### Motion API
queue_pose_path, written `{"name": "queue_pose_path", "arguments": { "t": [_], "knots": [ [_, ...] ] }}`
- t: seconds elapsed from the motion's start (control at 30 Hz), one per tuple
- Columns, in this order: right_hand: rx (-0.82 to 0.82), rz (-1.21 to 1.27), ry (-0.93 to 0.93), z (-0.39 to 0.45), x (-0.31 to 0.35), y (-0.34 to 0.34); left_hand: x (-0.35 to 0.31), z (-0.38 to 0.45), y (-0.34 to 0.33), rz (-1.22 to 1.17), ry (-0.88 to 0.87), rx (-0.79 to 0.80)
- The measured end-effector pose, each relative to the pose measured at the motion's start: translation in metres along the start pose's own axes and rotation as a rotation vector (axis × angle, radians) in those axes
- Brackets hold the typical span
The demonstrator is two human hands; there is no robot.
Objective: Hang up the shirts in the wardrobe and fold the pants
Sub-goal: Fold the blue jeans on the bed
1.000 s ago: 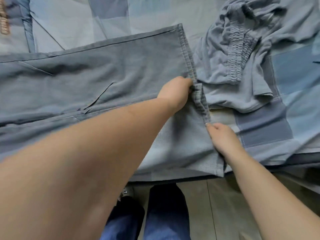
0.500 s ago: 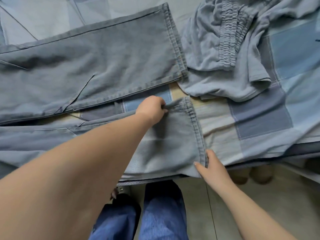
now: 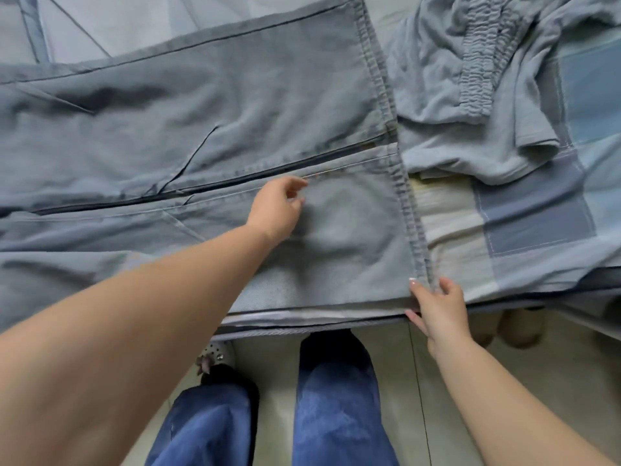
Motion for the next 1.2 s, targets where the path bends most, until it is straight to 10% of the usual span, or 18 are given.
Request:
{"name": "queue_pose_path", "arguments": {
  "t": [0.27, 0.83, 1.2],
  "knots": [
    [0.120, 0.088, -0.361, -0.123, -0.102, -0.070, 0.155, -0.095, 0.113, -0.231, 0.325, -0.086],
    [0.658, -0.139, -0.351, -0.482, -0.229, -0.367, 0.475, -0.195, 0.414, -0.739, 0.976, -0.741],
    [0.512, 0.173, -0.467, -0.539, -0.250, -0.441, 0.573, -0.157, 0.495, -0.914, 1.224, -0.936]
  ]
}}
Point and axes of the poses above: each hand's wrist, its own z-axis towards the middle knuckle, its own y-axis out of the back of the hand, x = y × z, the point moved 9 cm from there along z, towards the middle knuckle, and after that the axes turned 14 degrees about -x, right-handed, at the moved point
